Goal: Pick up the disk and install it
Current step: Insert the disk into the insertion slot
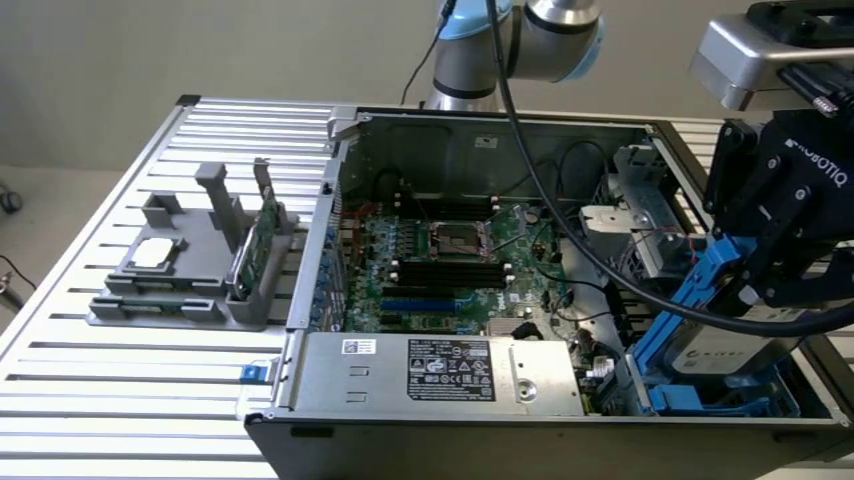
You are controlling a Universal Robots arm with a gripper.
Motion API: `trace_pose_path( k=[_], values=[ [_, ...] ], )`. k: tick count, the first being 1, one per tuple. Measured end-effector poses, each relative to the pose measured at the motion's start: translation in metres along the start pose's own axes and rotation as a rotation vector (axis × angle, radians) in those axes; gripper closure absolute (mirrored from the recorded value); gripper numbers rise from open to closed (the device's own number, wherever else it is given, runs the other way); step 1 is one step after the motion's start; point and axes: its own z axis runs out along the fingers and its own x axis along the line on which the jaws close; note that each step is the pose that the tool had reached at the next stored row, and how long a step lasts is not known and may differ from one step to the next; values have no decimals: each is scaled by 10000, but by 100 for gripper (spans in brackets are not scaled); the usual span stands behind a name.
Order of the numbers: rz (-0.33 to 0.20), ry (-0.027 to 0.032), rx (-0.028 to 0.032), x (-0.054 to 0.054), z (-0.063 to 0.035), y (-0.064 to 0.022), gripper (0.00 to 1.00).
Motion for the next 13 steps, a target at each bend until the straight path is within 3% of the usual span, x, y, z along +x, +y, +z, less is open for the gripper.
trace_pose_path(
  k=[6, 8, 9, 13],
  values=[
    [0, -6, -1, -1, 43, 0, 67],
    [0, -1, 0, -1, 55, 0, 66],
    [0, -2, 0, -1, 63, 0, 59],
    [2, -2, 0, -2, 91, 1, 59]
  ],
)
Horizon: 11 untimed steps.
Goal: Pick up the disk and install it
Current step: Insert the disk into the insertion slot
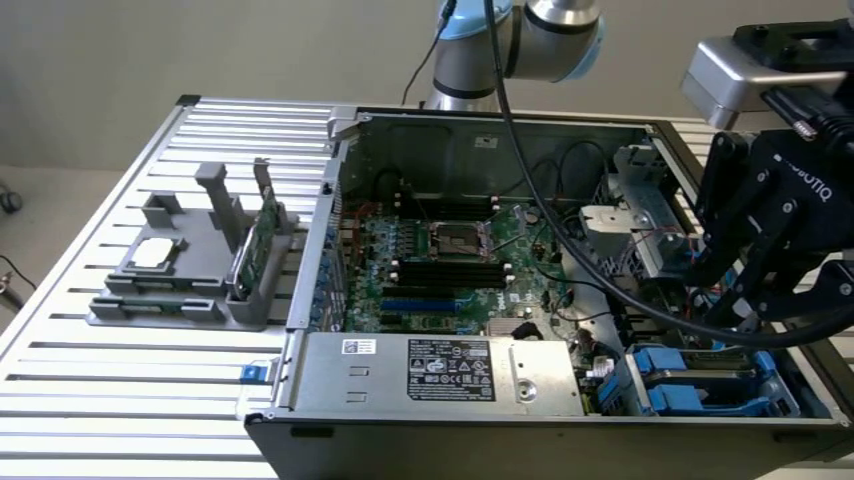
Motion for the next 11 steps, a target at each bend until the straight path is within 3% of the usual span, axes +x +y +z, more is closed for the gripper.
trace_pose_path(
  k=[5, 11],
  values=[
    [-3, 0, 37, -1, 19, -3, 59],
    [2, 3, 218, -17, 26, -20, 59]
  ],
)
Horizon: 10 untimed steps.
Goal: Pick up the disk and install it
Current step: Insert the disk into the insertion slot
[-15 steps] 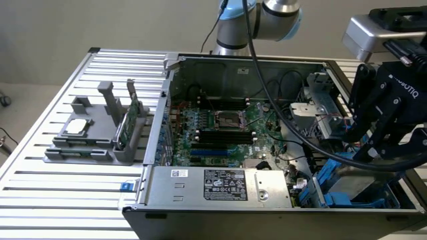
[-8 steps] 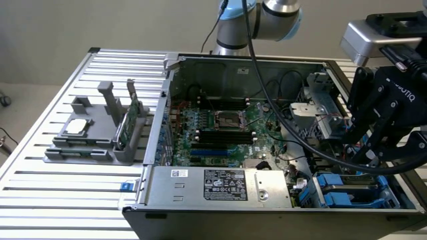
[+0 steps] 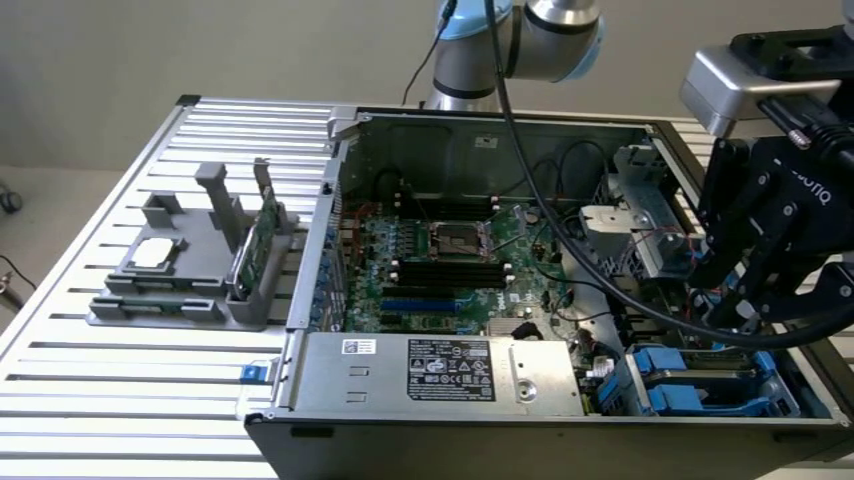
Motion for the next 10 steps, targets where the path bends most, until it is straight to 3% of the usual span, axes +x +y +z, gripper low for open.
trace_pose_path(
  k=[10],
  values=[
    [6, 55, 337, -28, 10, -38, 59]
  ],
)
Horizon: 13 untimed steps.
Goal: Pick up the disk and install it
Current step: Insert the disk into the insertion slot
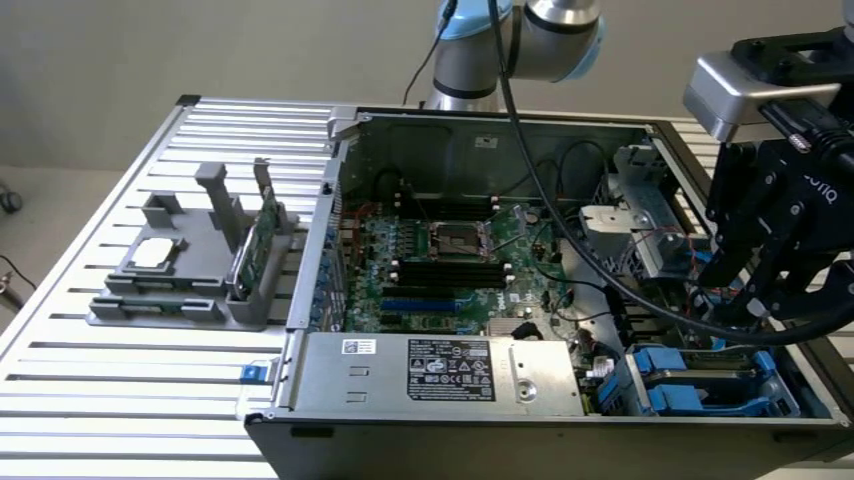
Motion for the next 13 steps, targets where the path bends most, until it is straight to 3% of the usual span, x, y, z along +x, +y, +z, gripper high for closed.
trace_pose_path(
  k=[7, 13],
  values=[
    [0, 30, 137, -13, 11, -65, 59],
    [2, 57, 169, -16, 18, -88, 59]
  ],
)
